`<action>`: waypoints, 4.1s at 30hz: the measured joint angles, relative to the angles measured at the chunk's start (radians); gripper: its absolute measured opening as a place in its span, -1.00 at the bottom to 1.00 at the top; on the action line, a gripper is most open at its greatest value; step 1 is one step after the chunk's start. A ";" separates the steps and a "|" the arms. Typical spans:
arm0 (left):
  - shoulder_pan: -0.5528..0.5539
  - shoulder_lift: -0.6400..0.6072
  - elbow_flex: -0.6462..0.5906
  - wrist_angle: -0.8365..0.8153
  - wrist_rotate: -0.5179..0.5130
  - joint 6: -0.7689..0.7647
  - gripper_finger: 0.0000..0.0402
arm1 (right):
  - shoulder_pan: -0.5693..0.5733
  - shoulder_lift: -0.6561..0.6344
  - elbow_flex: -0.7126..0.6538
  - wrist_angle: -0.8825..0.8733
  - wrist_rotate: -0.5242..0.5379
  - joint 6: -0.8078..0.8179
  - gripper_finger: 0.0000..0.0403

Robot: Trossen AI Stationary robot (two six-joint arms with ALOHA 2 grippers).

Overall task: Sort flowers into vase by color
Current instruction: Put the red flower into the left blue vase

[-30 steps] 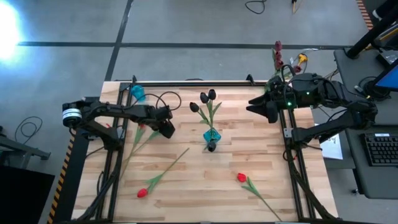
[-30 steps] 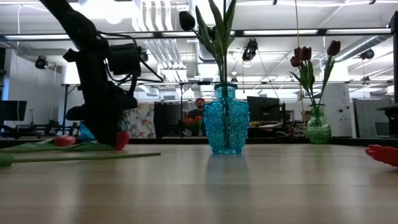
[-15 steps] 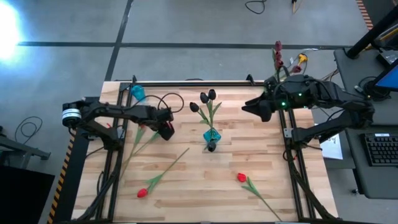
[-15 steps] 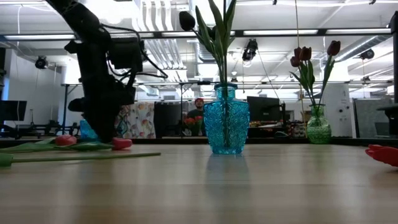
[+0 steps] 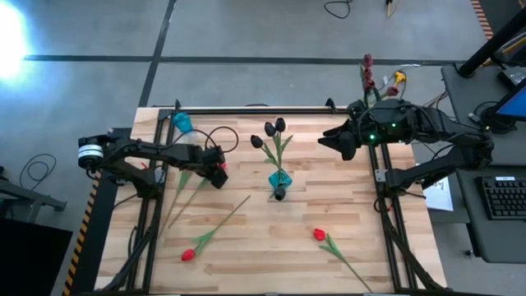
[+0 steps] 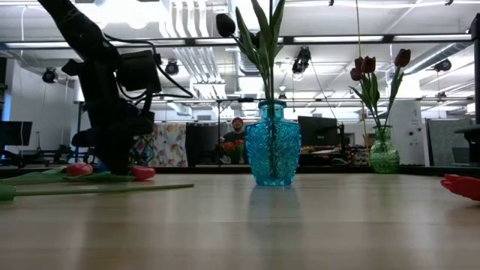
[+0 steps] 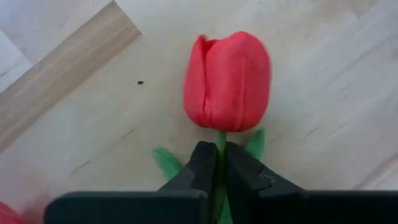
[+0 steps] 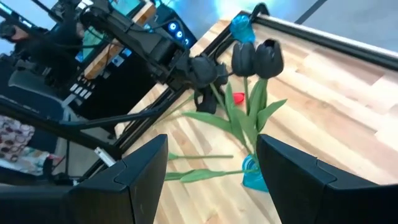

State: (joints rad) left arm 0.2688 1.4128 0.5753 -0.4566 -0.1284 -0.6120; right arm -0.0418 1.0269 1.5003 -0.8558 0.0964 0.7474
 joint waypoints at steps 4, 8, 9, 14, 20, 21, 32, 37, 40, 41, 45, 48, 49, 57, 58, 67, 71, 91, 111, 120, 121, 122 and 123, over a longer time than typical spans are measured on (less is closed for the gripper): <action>0.001 -0.050 0.055 -0.011 -0.038 0.027 -0.99 | 0.000 -0.015 0.000 -0.006 0.014 -0.025 0.18; 0.006 -0.134 0.141 -0.060 -0.129 0.051 -1.00 | 0.000 -0.031 0.000 -0.011 0.032 -0.040 0.18; 0.012 -0.152 0.165 -0.087 -0.154 0.051 -1.00 | 0.000 -0.034 0.001 -0.011 0.036 -0.055 0.18; 0.042 -0.234 0.321 -0.286 -0.355 0.053 -1.00 | 0.000 -0.054 0.001 -0.018 0.035 -0.099 0.18; 0.094 -0.296 0.516 -0.376 -0.710 0.034 -1.00 | 0.000 -0.073 0.001 -0.012 0.036 -0.346 0.18; 0.101 -0.298 0.542 -0.366 -0.776 0.033 -1.00 | 0.000 -0.075 0.001 -0.004 0.036 -0.392 0.18; 0.260 -0.302 0.566 0.004 -1.216 0.102 -1.00 | 0.000 -0.105 0.001 0.045 0.035 -0.614 0.18; 0.422 -0.278 0.467 0.481 -1.029 0.423 -1.00 | 0.000 -0.130 0.001 0.050 0.034 -0.608 0.16; 0.491 -0.244 0.440 0.781 -0.972 0.699 -1.00 | 0.000 -0.141 0.001 0.049 0.034 -0.583 0.14; 0.508 -0.235 0.439 0.850 -0.972 0.758 -1.00 | 0.000 -0.146 0.001 0.049 0.034 -0.572 0.13; 0.554 -0.213 0.431 0.899 -0.946 0.792 -1.00 | 0.000 -0.166 0.001 0.050 0.033 -0.521 0.11; 0.558 -0.180 0.408 0.884 -0.982 0.818 -1.00 | 0.000 -0.176 0.001 0.061 0.035 -0.511 0.11; 0.558 -0.170 0.404 0.883 -1.007 0.846 -1.00 | 0.000 -0.178 0.001 0.066 0.035 -0.511 0.11; 0.559 -0.162 0.410 0.892 -0.983 0.877 -1.00 | 0.000 -0.203 0.002 0.113 0.095 -0.513 0.11; 0.560 -0.162 0.407 0.888 -0.985 0.888 -1.00 | 0.000 -0.205 0.005 0.113 0.100 -0.513 0.11; 0.571 -0.176 0.304 0.883 -0.989 0.796 -1.00 | 0.000 -0.206 0.033 0.111 0.142 -0.539 0.11; 0.573 -0.176 0.260 0.878 -0.989 0.763 -1.00 | 0.000 -0.201 0.048 0.113 0.151 -0.546 0.11; 0.614 -0.193 0.413 0.043 -0.709 0.240 -0.43 | 0.000 -0.201 0.074 0.092 0.130 -0.541 0.11; 0.546 -0.199 0.782 -0.702 -0.354 0.068 0.05 | 0.000 -0.201 0.073 -0.103 0.088 -0.530 0.11; 0.571 -0.163 0.791 -0.717 -0.337 0.037 0.19 | 0.000 -0.201 0.073 -0.166 0.087 -0.451 0.11; 0.576 -0.153 0.791 -0.716 -0.334 0.022 0.22 | 0.000 -0.201 0.073 -0.164 0.087 -0.443 0.11; 0.584 -0.141 0.791 -0.717 -0.331 0.007 0.26 | 0.000 -0.201 0.073 -0.165 0.086 -0.427 0.11; 0.594 -0.127 0.792 -0.720 -0.323 -0.003 0.29 | 0.000 -0.196 0.073 -0.165 0.086 -0.412 0.11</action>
State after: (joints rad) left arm 0.8632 1.2854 1.3671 -1.1769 -0.4519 -0.6147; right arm -0.0418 0.8309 1.5730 -1.0205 0.1822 0.3357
